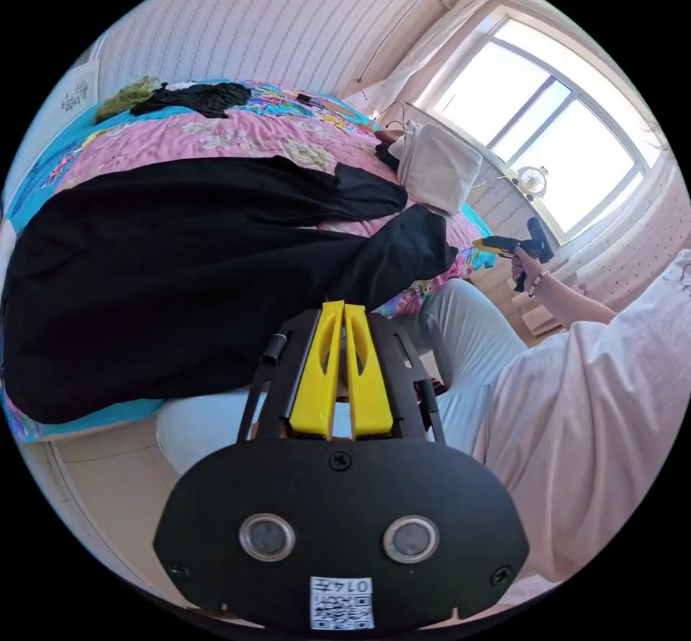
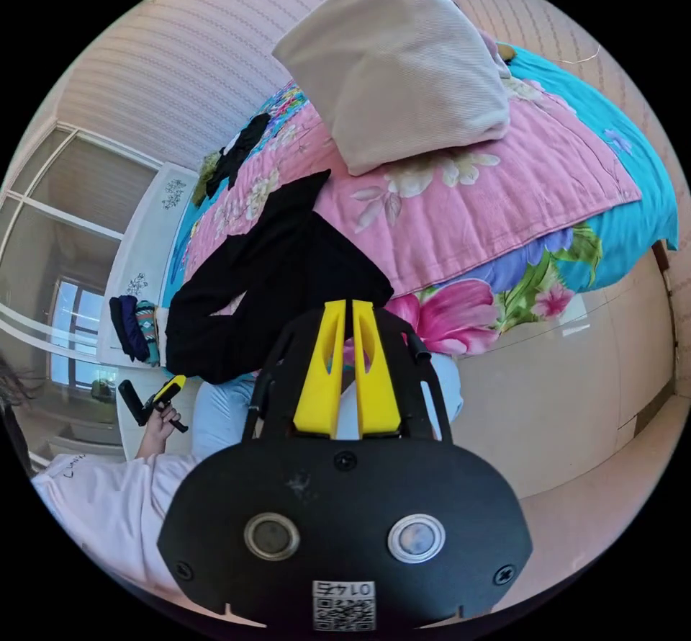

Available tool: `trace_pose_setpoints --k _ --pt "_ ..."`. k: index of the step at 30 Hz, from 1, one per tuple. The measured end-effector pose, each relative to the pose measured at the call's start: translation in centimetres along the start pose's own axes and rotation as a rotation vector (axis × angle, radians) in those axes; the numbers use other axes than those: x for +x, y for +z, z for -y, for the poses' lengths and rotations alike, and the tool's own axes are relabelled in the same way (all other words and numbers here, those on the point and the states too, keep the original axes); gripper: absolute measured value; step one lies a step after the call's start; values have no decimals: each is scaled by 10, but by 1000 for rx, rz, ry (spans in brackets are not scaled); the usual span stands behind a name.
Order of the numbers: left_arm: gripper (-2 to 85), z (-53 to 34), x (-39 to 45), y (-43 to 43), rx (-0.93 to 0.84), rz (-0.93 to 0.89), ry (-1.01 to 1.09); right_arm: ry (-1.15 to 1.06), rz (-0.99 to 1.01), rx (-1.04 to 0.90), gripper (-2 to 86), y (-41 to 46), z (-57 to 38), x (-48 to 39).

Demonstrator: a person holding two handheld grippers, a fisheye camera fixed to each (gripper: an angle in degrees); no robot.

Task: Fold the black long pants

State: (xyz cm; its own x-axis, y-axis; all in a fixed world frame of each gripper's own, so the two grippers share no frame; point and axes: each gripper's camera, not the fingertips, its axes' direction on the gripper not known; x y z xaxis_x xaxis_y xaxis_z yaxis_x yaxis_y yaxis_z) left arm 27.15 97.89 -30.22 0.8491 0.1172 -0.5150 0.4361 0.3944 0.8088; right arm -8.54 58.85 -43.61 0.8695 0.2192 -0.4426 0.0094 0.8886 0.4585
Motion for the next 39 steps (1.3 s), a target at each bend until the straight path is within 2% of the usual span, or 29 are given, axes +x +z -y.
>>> trace_pose_setpoints --k 6,11,17,23,25,27,31,35,39 --pt "-10 -18 -15 25 29 50 61 -157 -13 59 28 -10 -2 -41" --pt "-10 21 -30 78 7 50 120 -175 54 122 68 11 8 -51" --pt "-9 132 -49 200 -63 44 213 -185 86 214 93 35 46 -42" --pt "7 245 -97 355 -79 -34 106 -213 76 192 112 67 105 -13" --pt "29 270 -121 434 -157 1 68 -227 68 169 108 79 115 -6" --pt "43 277 -137 491 -221 16 50 -250 113 119 100 96 116 5" --pt "67 272 -156 598 -331 9 38 -230 255 142 85 89 121 28" --pt "59 257 -156 642 -386 23 80 -252 349 128 70 89 124 37" --pt "-1 243 -148 670 -415 -19 176 -316 351 117 13 87 119 31"
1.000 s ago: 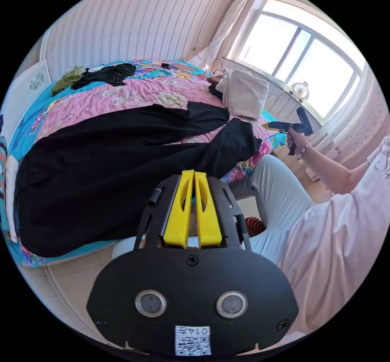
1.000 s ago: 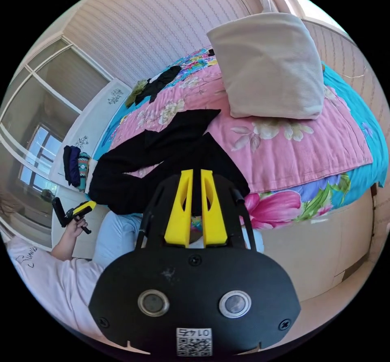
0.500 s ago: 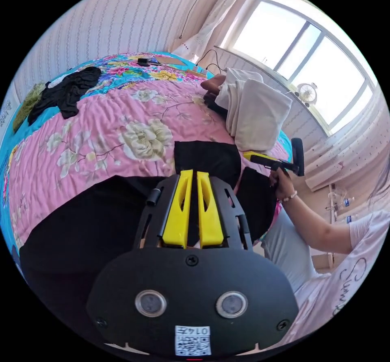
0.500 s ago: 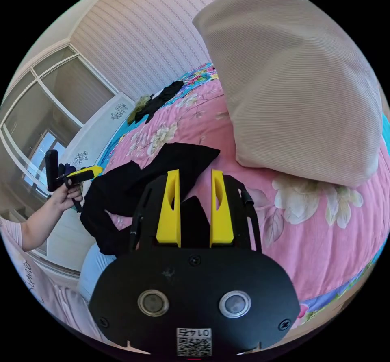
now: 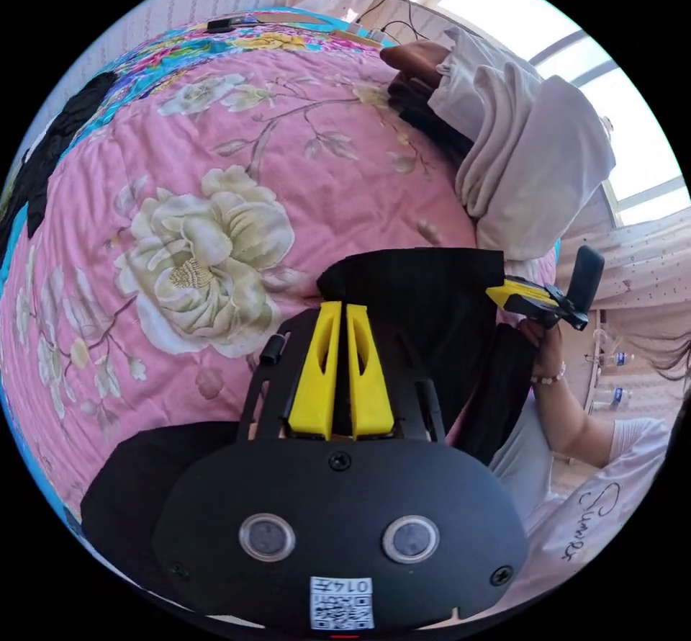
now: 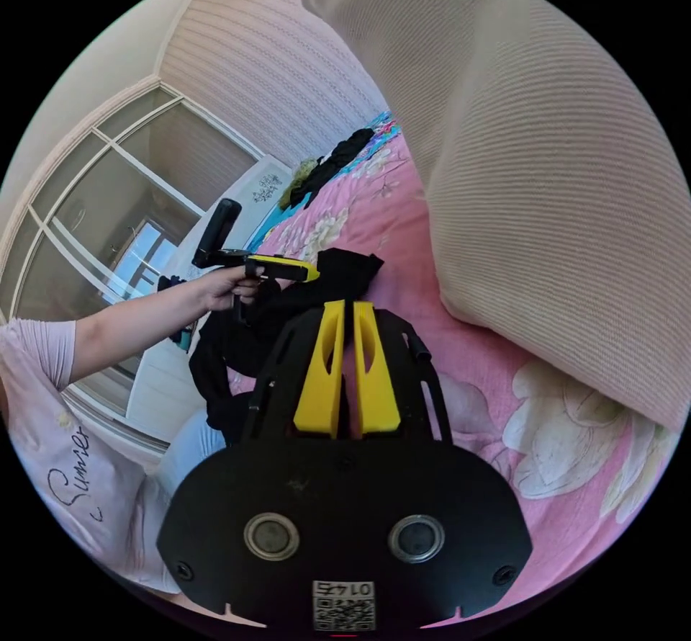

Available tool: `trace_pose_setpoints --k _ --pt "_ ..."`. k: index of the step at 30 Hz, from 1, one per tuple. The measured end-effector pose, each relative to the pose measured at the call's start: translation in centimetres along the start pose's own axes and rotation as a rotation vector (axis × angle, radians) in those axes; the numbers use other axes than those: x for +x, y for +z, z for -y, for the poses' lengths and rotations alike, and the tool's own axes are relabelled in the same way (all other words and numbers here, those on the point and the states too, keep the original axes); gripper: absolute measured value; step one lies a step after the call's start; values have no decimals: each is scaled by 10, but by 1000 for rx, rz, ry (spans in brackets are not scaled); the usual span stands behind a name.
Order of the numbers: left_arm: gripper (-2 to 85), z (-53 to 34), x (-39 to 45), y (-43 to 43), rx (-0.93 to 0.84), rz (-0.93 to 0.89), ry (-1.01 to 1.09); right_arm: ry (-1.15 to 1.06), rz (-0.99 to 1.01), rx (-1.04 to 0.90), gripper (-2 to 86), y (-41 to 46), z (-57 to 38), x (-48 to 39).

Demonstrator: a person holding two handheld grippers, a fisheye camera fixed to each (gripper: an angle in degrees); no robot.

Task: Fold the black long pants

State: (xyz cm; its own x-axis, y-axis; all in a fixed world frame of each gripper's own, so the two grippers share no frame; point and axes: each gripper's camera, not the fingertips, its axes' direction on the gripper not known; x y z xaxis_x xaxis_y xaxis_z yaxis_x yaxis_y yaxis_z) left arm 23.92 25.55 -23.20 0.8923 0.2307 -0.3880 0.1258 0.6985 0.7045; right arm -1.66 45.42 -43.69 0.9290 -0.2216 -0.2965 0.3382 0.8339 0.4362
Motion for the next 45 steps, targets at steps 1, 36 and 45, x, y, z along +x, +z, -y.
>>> trace_pose_setpoints --k 1,36,45 --pt "-5 2 7 3 19 43 30 -7 6 3 10 -1 -1 0" --pt "59 -171 256 223 5 71 377 -133 139 -315 93 -64 -40 54" --pt "13 -153 302 254 -112 154 393 -118 357 -547 124 -61 -83 74"
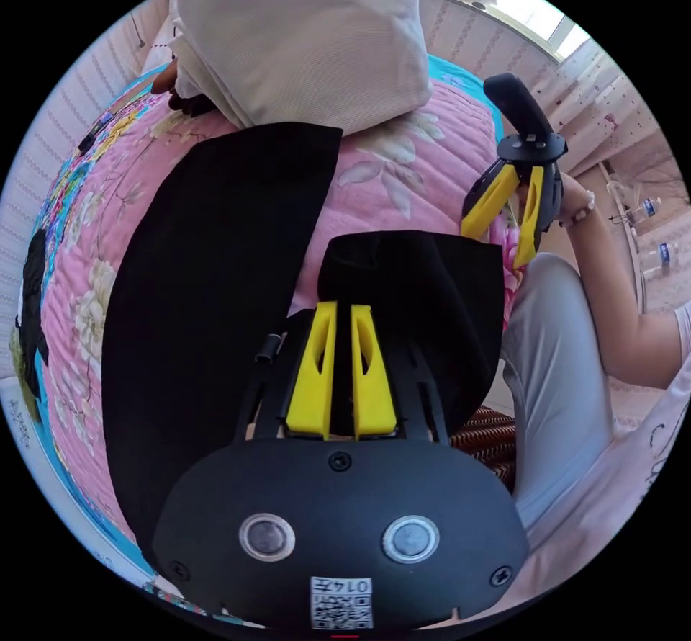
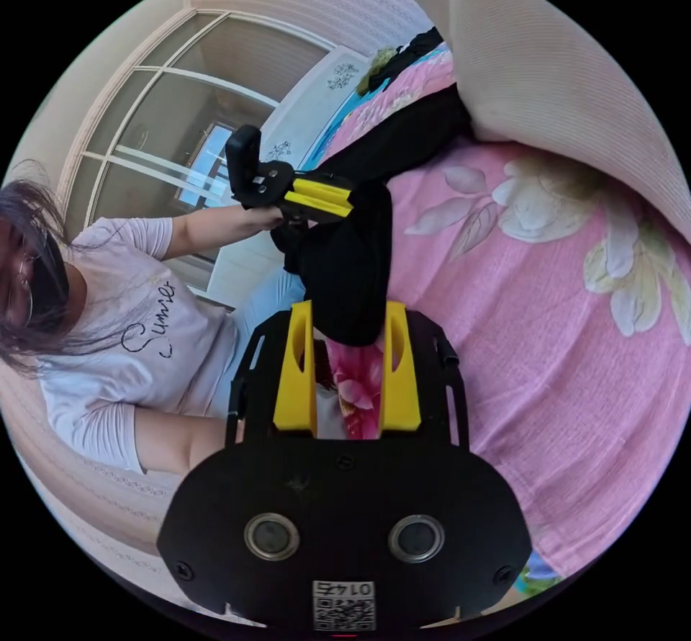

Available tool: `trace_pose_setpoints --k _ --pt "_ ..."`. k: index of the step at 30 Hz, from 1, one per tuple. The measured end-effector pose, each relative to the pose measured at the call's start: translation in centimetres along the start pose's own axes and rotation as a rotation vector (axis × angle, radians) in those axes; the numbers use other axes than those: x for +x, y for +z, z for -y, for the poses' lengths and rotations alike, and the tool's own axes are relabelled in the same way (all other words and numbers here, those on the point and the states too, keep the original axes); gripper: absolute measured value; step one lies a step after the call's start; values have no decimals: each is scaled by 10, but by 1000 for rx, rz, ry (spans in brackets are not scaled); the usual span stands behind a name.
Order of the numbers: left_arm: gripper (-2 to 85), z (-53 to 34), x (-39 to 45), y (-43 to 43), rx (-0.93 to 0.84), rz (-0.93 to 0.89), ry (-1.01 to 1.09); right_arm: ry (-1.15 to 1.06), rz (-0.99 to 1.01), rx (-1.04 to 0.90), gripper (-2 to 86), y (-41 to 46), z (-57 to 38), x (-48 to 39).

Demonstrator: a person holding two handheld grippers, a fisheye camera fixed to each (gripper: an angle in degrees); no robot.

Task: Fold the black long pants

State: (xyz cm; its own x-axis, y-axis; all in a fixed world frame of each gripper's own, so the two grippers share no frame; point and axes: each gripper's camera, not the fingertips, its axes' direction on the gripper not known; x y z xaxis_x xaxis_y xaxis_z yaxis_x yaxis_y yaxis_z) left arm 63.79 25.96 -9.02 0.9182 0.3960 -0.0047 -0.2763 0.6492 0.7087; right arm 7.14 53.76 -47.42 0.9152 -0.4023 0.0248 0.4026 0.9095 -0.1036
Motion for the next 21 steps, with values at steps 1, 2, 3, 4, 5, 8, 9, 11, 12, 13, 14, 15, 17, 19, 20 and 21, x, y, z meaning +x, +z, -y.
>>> trace_pose_setpoints --k 1,2,3,4,5,8,9,11,12,13,14,15,17,19,20,21 --pt "1 7 1 -3 -17 -9 -1 2 1 -17 117 2 -1 2" --pt "-2 11 2 -6 -24 -11 -1 3 -5 -53 95 5 -2 4" --pt "-6 18 5 -15 -23 -6 6 -3 -19 -93 65 9 -4 6" --pt "-8 25 10 -30 -9 14 28 -1 -28 -107 54 10 -5 6" --pt "-8 30 14 -38 -2 28 45 10 -39 -111 32 9 -7 8" --pt "-9 53 41 -78 42 160 173 -60 -7 -14 16 -14 -25 -4" --pt "-10 64 52 -89 49 209 224 -96 3 37 12 -26 -35 -10" --pt "-10 87 63 -101 59 241 271 -152 10 104 7 -42 -51 -20" --pt "-10 104 66 -108 70 228 285 -184 0 138 5 -50 -61 -25" --pt "-10 123 68 -115 89 191 286 -194 -7 152 4 -54 -66 -27" --pt "-10 132 68 -118 97 170 287 -206 -17 177 2 -60 -75 -28" --pt "-10 150 69 -121 99 143 291 -211 -28 201 1 -66 -83 -29" --pt "-10 175 67 -115 71 140 282 -198 -34 219 1 -73 -92 -25" --pt "-10 200 60 -94 -8 95 255 -153 -24 220 0 -76 -99 -16" --pt "-10 205 58 -91 -18 87 248 -111 -12 209 0 -76 -103 -7" --pt "-9 211 53 -99 -1 69 247 -74 -9 198 0 -76 -106 1"
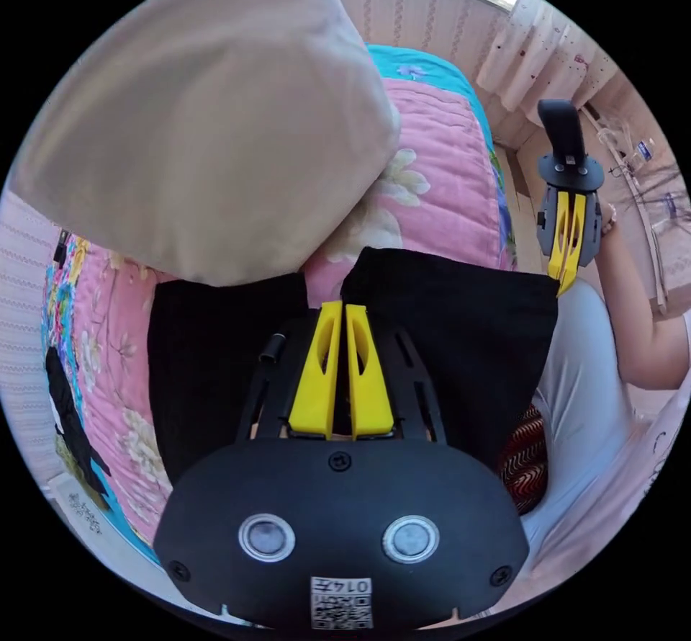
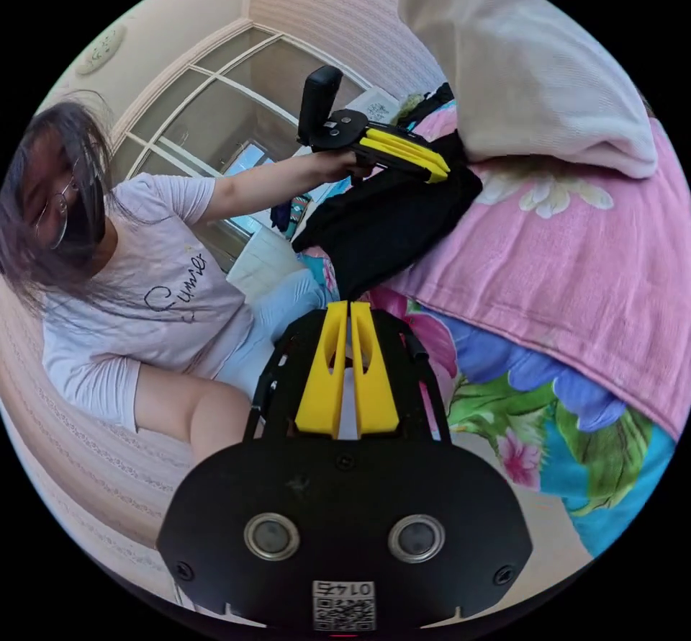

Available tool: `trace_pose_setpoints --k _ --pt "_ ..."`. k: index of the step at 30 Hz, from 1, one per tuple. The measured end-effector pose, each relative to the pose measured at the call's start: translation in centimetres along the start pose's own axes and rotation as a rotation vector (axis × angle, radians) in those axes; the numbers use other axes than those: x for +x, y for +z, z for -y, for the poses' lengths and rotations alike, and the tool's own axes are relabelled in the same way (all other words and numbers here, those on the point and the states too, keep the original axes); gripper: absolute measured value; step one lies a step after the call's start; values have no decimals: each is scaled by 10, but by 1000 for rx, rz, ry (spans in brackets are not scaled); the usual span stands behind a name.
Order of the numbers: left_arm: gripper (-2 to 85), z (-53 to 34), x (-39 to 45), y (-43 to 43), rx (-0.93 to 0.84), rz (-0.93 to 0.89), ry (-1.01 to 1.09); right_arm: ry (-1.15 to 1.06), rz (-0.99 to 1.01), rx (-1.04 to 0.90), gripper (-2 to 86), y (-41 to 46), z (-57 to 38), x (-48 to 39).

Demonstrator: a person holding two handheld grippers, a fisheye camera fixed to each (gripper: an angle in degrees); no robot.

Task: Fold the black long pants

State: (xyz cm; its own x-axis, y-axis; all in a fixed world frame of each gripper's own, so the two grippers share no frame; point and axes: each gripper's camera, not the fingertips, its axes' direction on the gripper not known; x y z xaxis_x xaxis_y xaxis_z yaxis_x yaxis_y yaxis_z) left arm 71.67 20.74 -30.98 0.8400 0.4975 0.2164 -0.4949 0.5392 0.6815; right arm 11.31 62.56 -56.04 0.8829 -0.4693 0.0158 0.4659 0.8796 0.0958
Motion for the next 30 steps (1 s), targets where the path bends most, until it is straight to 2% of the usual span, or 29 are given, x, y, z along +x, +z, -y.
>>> trace_pose_setpoints --k 4,8,10,14,16,17,19,22,24,27,30 --pt "-6 6 -30 -72 70 -50 -73 83 33 -2 0 -2 -2 20" --pt "-3 -22 -42 -173 201 -36 -105 98 -20 108 0 -23 5 23" --pt "-4 -65 -49 -241 260 40 -155 105 -37 130 -1 -26 11 25" --pt "-6 -154 -59 -325 266 102 -296 153 -54 106 2 -16 36 34" --pt "-5 -232 -58 -378 244 217 -432 187 -115 99 7 -11 51 35" --pt "-5 -255 -57 -391 235 249 -474 219 -163 116 13 -8 62 36" --pt "-4 -353 -53 -438 184 341 -677 244 -224 165 31 -2 78 34" --pt "1 -469 -41 -487 134 378 -937 285 -346 247 70 15 102 24" --pt "12 -520 -30 -511 133 391 -1032 319 -516 307 85 31 121 9" --pt "45 -560 -23 -533 153 345 -1109 360 -631 281 107 61 148 8" --pt "72 -551 -36 -535 175 310 -1093 390 -710 220 115 85 172 2"
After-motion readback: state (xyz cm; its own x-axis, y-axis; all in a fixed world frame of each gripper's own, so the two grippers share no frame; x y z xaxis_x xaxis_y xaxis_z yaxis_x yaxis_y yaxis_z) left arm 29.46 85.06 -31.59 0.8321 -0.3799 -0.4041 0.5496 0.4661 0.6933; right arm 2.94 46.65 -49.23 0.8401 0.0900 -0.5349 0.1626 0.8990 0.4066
